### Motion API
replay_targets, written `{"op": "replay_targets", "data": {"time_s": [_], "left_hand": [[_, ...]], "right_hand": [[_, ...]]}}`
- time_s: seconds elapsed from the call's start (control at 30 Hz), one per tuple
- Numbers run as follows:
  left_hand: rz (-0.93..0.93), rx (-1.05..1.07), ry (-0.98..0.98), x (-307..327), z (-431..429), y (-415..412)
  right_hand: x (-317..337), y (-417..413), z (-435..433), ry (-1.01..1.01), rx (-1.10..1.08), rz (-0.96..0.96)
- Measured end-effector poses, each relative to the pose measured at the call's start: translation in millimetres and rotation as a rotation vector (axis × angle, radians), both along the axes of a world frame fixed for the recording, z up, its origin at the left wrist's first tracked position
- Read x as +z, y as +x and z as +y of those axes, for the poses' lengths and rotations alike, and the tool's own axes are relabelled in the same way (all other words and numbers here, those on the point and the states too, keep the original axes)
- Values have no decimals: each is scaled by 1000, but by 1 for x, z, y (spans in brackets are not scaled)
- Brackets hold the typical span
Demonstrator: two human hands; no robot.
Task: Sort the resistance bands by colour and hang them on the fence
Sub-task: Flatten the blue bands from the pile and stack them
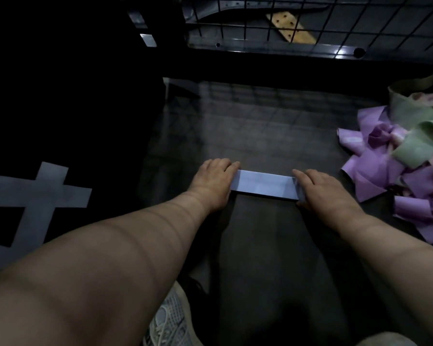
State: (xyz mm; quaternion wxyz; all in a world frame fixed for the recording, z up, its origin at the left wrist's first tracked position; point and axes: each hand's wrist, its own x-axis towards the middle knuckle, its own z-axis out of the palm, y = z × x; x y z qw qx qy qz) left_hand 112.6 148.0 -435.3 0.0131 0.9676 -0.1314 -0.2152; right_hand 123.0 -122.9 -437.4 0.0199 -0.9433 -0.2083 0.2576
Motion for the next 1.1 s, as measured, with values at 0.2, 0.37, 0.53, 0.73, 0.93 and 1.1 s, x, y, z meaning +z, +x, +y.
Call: {"op": "replay_targets", "data": {"time_s": [0.2,0.37,0.53,0.73,0.93,1.1], "left_hand": [[53,-4,32,4,7,4],[96,-14,131,12,2,0],[191,-65,211,22,-1,1],[174,-49,227,25,-15,8],[95,-20,105,45,-56,14],[-44,-163,-150,65,-138,24]], "right_hand": [[1,5,5,-34,53,-1],[8,3,10,-93,9,6],[13,-12,6,-93,-30,-29],[39,-6,-34,70,-15,-85],[79,43,-130,-81,-65,-88],[99,30,-221,-243,-272,119]]}}
